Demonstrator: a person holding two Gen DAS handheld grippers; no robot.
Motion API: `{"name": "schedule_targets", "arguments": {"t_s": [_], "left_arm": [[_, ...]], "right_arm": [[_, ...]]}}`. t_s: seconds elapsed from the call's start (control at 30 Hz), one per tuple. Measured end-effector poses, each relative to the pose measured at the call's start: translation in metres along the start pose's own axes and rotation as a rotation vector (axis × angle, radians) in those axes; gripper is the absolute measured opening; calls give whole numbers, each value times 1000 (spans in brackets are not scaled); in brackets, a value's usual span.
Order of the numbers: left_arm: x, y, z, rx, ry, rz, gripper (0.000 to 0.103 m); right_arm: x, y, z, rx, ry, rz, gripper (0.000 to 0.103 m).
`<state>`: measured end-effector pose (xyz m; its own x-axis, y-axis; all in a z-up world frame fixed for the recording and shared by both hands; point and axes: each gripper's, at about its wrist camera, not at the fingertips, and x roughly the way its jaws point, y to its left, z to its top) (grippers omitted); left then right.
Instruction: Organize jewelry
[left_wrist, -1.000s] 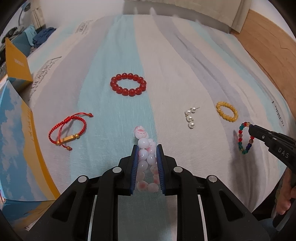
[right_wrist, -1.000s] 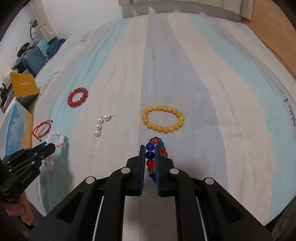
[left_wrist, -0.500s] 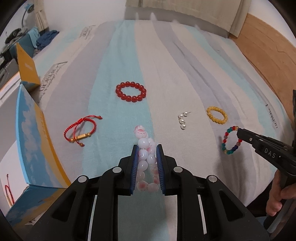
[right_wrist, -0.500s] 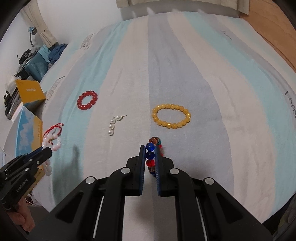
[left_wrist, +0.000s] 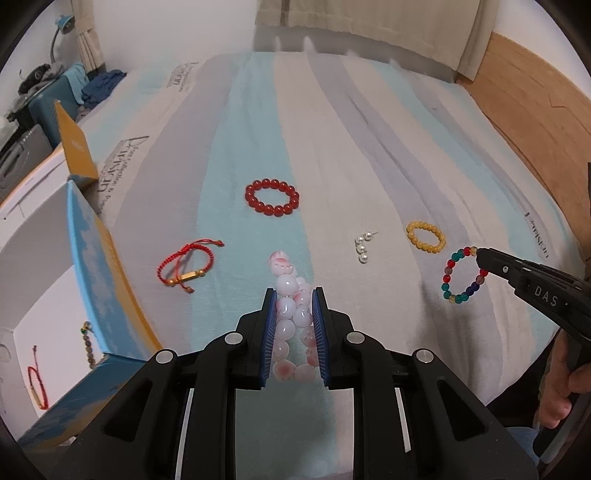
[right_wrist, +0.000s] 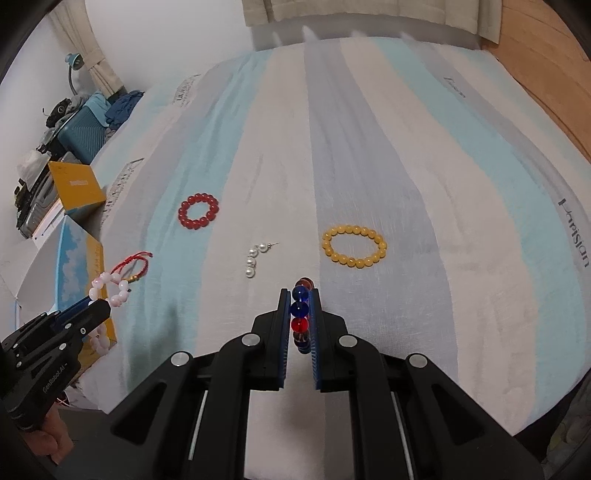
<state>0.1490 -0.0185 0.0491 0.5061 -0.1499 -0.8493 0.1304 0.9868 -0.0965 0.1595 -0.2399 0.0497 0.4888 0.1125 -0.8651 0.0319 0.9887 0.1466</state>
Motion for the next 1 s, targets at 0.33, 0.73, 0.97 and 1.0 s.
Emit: {"name": "schedule_targets", "arguments": {"t_s": [0.33,0.73,0.97,1.0], "left_arm": [[-32,17,3,-10,-23,20,19],[-68,53,-1,-44,-64,45,19],[-86,69,-3,-61,-85,53,19],[-89,72,-4,-65,-88,56,19]], "right_arm": [[-24,24,5,-33,-19,-4,9],[-41,71,12,-92,-39,1,9],[-56,100,19,-127,-66,9,9],[-59,104,19,-131,-68,11,9]]}}
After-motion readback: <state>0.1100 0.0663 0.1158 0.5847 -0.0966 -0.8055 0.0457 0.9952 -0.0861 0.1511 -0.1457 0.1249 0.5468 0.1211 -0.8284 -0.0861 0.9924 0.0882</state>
